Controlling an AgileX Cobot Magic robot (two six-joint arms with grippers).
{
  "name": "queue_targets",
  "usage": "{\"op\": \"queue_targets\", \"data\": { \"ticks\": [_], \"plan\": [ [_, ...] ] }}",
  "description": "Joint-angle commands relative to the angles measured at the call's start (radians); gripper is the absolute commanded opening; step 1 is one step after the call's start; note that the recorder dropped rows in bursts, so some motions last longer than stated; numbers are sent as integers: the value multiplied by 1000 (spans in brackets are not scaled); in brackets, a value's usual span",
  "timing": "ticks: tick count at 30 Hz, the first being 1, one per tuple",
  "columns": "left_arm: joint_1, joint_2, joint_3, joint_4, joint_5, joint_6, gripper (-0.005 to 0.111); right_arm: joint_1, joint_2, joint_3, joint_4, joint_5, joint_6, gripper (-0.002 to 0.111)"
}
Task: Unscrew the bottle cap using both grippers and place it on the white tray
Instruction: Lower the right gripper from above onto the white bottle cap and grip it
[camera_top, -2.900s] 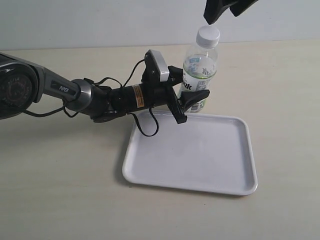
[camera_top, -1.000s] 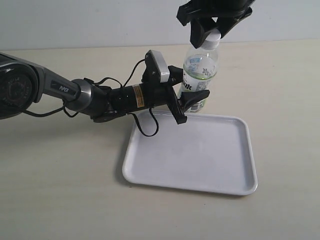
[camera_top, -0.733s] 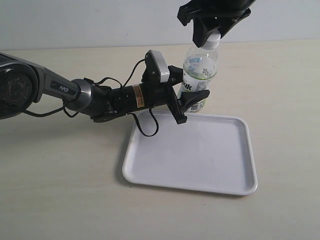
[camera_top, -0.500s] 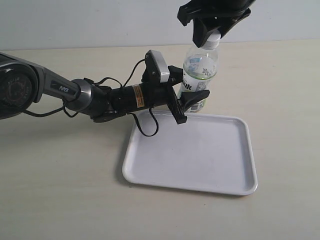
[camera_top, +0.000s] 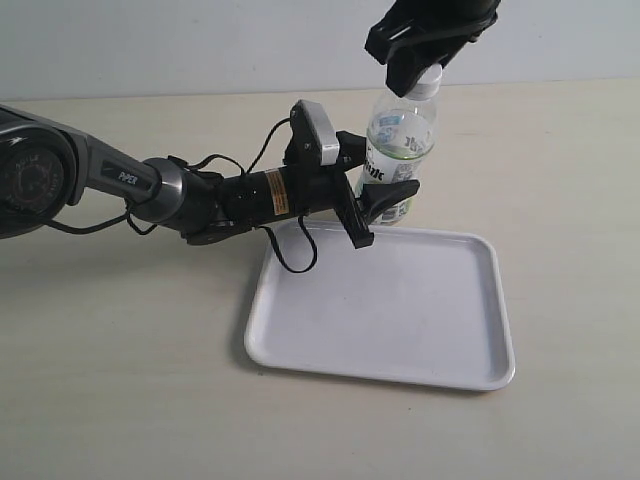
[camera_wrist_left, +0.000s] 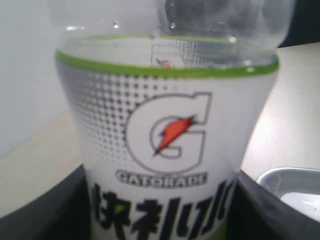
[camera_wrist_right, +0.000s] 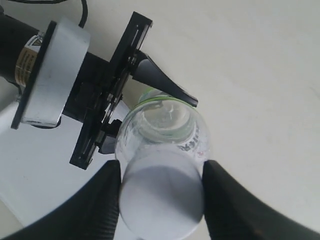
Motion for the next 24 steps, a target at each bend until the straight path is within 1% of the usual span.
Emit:
{"op": "queue_targets", "data": {
  "ticks": [1,7,10,12,17,24],
  "plan": [
    [-2,-15,-6,-4,10,2,0,1,-3,-7,6,-1,-61,0],
    [-2,-15,-6,-4,10,-10,0,1,-3,-7,9,-1,-95,0],
    [-2,-15,-6,-35,10,-82,0,1,-3,-7,9,-1,-143,0],
    [-2,-15,-6,-45,10,-95,0,1,-3,-7,9,-1,-171,0],
    [-2,-15,-6,-45,10,-100,0,1,-3,-7,9,-1,-236,0],
    [-2,-15,-6,-45,10,-100,0,1,-3,-7,6,-1,-380,0]
  ]
}}
